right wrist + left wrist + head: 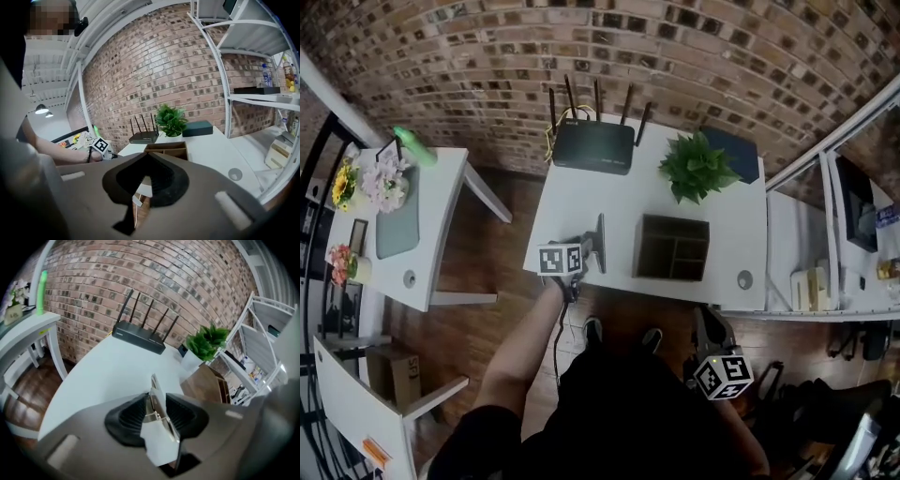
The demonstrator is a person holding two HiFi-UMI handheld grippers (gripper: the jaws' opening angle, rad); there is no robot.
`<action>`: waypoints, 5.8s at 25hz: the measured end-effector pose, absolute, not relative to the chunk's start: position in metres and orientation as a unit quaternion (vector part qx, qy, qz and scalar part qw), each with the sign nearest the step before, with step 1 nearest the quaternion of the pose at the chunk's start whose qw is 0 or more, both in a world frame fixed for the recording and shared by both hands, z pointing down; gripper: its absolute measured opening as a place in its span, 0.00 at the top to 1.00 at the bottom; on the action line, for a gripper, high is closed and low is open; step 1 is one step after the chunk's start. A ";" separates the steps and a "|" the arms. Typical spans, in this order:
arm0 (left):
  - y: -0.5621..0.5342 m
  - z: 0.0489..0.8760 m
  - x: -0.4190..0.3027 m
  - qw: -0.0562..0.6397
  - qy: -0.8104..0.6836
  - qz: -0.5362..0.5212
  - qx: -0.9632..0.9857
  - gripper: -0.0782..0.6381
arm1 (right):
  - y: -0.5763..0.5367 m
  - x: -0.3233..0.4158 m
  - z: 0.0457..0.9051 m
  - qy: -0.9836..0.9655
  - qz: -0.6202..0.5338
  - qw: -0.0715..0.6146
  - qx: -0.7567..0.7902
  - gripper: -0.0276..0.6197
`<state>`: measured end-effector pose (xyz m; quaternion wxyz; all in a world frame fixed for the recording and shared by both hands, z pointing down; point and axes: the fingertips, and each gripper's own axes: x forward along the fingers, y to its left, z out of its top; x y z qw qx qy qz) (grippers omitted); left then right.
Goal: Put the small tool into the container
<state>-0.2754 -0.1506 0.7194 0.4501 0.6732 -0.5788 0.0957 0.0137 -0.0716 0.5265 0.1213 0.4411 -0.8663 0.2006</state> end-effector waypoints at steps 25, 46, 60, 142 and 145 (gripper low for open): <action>-0.133 0.633 -0.224 0.310 -0.552 0.194 0.749 0.88 | -0.109 -0.053 0.539 -0.929 0.196 0.126 0.288 0.94; -0.214 0.546 -0.079 -0.003 -0.375 0.334 0.865 0.88 | -0.121 0.043 0.536 -0.881 0.214 0.088 0.412 0.94; -0.216 0.575 -0.034 -0.058 -0.302 0.371 0.876 0.88 | -0.117 0.080 0.540 -0.859 0.223 0.086 0.452 0.94; -0.063 0.559 -0.064 0.340 -0.491 0.016 0.802 0.79 | -0.107 0.050 0.563 -0.887 0.275 0.101 0.358 0.94; -0.056 0.560 -0.071 0.366 -0.518 -0.013 0.773 0.81 | -0.107 0.049 0.561 -0.887 0.284 0.094 0.352 0.94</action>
